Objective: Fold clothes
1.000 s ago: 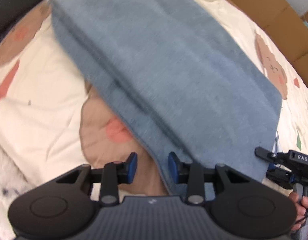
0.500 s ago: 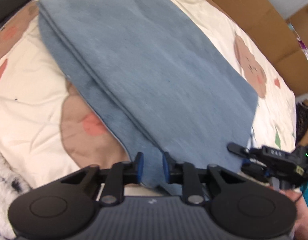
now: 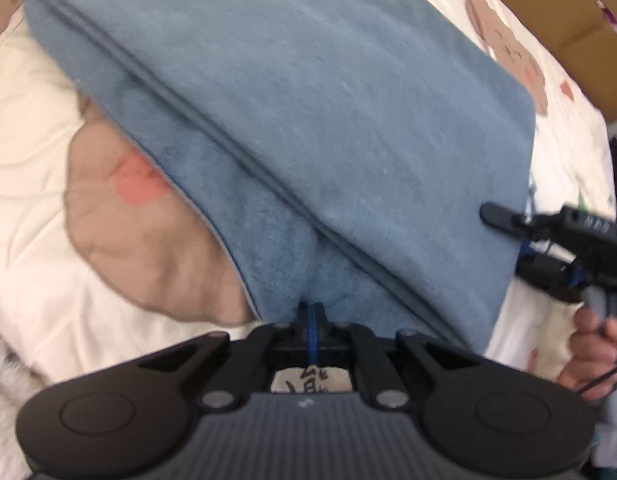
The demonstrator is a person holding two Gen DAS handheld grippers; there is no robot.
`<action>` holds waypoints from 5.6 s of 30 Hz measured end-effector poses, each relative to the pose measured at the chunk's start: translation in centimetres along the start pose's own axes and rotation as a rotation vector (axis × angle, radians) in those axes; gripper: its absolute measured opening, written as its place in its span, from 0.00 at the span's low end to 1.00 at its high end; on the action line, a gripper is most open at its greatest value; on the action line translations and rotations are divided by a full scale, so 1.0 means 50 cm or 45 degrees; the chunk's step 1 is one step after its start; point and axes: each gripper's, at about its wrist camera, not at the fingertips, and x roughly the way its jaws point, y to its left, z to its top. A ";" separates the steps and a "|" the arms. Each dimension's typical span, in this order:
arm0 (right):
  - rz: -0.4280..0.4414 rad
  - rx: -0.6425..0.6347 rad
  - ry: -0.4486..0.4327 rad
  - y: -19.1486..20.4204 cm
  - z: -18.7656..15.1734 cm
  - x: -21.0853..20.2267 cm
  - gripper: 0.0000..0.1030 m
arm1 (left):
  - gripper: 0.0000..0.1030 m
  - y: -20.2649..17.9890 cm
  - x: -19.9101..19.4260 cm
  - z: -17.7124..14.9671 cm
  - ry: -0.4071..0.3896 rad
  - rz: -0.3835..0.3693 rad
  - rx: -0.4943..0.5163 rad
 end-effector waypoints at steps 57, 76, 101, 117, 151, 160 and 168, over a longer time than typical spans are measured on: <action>-0.058 -0.418 -0.054 0.129 0.222 -0.295 0.04 | 0.20 0.077 -0.146 0.044 -0.129 -0.166 -0.162; -0.196 -0.419 -0.103 0.064 0.376 -0.493 0.04 | 0.20 -0.015 -0.172 0.196 -0.238 -0.209 -0.056; -0.372 -0.301 0.018 -0.098 0.452 -0.503 0.36 | 0.29 -0.096 -0.199 0.262 -0.241 -0.091 0.154; -0.130 -0.215 -0.197 -0.285 0.312 -0.513 0.46 | 0.37 -0.271 -0.095 0.362 -0.173 -0.142 0.343; 0.236 0.065 -0.112 -0.336 0.300 -0.469 0.52 | 0.37 -0.319 0.001 0.342 -0.041 -0.234 0.371; 0.171 0.031 -0.061 -0.326 0.310 -0.419 0.14 | 0.35 -0.328 0.024 0.339 0.018 -0.249 0.326; 0.168 -0.043 -0.100 -0.290 0.298 -0.450 0.07 | 0.23 -0.387 0.059 0.300 0.160 -0.284 0.443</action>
